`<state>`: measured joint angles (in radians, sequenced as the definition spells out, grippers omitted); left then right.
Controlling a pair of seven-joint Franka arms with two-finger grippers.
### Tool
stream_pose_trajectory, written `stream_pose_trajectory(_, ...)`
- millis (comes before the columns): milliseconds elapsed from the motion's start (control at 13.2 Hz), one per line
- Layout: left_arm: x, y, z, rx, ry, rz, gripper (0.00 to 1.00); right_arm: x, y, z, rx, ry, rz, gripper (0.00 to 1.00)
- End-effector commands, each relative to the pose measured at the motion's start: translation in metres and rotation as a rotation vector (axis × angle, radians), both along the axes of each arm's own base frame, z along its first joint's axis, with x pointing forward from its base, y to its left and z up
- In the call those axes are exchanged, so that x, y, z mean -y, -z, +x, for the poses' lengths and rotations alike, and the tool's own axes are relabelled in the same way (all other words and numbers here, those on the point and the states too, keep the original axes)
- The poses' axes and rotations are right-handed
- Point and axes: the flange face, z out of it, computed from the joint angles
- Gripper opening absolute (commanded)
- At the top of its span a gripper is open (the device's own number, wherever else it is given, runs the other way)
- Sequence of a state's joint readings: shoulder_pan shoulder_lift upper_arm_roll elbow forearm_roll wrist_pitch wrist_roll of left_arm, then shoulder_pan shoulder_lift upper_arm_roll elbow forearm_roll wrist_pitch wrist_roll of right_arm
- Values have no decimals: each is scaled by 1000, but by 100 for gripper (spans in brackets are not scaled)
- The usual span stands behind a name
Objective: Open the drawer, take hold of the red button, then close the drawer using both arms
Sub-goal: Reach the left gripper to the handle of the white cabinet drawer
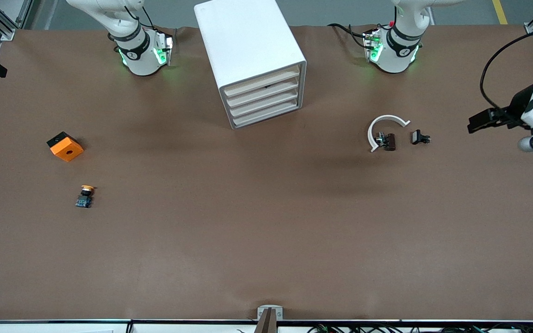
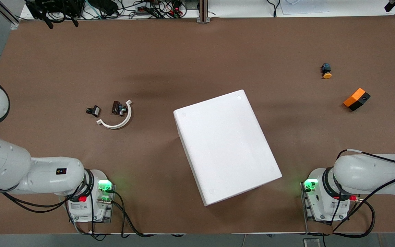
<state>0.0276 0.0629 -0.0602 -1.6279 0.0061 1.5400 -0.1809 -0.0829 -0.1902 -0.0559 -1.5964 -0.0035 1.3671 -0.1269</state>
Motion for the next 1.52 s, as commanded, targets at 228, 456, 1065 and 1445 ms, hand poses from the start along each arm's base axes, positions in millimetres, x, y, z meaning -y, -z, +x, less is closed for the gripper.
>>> stream_pose_trajectory(228,61,71,18,-134,-301,-6,100,0,-1,-6,2,1,-13,100)
stream_pose_trajectory(456,119,132,24,-241,-546,94,100,0,0,-6,2,1,-5,100)
stream_pose_trajectory(1065,250,271,19,-475,-1399,452,100,1,-2,-6,5,4,-2,100)
stream_pose_trajectory(1445,343,308,-25,-676,-1428,460,100,7,-1,5,0,15,-3,100)
